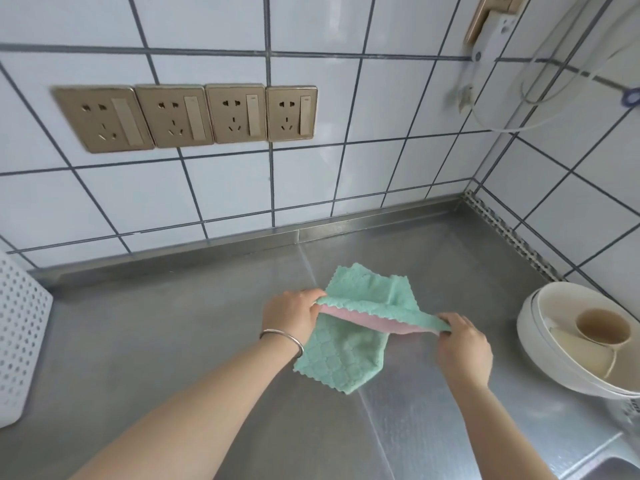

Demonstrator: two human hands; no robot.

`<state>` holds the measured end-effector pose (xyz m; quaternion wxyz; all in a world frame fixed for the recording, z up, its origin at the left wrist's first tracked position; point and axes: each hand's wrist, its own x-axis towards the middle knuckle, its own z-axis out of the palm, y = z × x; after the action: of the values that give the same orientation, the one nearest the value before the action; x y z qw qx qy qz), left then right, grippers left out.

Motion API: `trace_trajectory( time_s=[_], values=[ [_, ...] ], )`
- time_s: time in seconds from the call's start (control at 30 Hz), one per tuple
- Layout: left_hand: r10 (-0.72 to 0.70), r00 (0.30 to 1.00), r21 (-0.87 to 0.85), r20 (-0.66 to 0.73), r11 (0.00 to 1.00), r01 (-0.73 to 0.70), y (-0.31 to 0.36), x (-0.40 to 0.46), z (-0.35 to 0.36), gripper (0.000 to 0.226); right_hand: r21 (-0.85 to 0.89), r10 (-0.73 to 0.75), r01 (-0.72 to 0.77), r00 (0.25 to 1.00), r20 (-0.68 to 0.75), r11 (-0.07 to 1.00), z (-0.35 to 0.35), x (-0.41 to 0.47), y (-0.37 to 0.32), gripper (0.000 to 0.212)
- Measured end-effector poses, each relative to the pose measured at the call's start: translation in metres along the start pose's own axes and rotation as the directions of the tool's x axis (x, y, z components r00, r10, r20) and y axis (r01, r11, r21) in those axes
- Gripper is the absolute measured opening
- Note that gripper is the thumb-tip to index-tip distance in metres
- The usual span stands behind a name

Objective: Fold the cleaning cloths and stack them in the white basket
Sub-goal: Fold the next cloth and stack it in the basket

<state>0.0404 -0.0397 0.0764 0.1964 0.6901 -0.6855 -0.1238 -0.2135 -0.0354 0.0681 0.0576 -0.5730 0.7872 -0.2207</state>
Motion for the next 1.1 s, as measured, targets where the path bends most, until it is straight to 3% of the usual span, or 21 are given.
trace_trajectory(
  time_s=[0.1,0.17,0.3,0.43,0.53,0.67,0.77,0.93,1.0,1.1],
  values=[
    [-0.067,0.998,-0.129,-0.017,0.990,0.065,0.002,0.010,-0.018,0.026,-0.015,-0.025,0.025,0.999,-0.034,1.000,-0.024,0.014,-0.015,0.031],
    [-0.093,0.990,-0.218,-0.107,0.974,0.068,0.002,0.019,-0.047,0.026,0.034,-0.090,0.094,0.991,-0.095,0.995,-0.051,0.027,-0.036,0.027],
    [-0.068,0.947,-0.315,-0.315,0.948,-0.037,-0.008,0.024,-0.135,0.020,0.226,-0.312,0.345,0.935,-0.169,0.911,-0.114,0.041,-0.099,0.019],
    [-0.025,0.905,-0.321,-0.424,0.939,-0.124,-0.040,-0.002,-0.224,0.009,0.441,-0.396,0.422,0.905,-0.154,0.792,-0.153,0.033,-0.163,0.012],
    [-0.074,0.926,-0.286,-0.371,0.958,-0.038,-0.075,-0.021,-0.259,0.007,0.455,-0.493,0.448,0.870,-0.023,0.770,-0.145,0.029,-0.201,0.007],
    [-0.196,0.956,-0.179,-0.218,0.971,0.158,-0.134,-0.036,-0.262,0.017,0.305,-0.585,0.504,0.753,0.303,0.808,-0.095,0.018,-0.240,0.035],
    [-0.290,0.927,-0.116,-0.240,0.956,0.269,-0.172,-0.052,-0.265,0.024,0.276,-0.628,0.564,0.678,0.382,0.778,-0.065,0.001,-0.266,0.027],
    [-0.267,0.857,-0.182,-0.440,0.961,0.206,-0.185,-0.088,-0.288,0.013,0.533,-0.644,0.492,0.752,0.137,0.688,-0.077,-0.028,-0.284,0.012],
    [-0.209,0.851,-0.172,-0.482,0.975,0.142,-0.185,-0.117,-0.286,0.010,0.561,-0.685,0.538,0.726,0.071,0.629,-0.081,-0.043,-0.272,0.010],
    [-0.104,0.905,-0.113,-0.412,0.992,0.062,-0.189,-0.166,-0.262,0.015,0.536,-0.761,0.630,0.647,0.038,0.563,-0.060,-0.065,-0.241,0.019]
  ],
)
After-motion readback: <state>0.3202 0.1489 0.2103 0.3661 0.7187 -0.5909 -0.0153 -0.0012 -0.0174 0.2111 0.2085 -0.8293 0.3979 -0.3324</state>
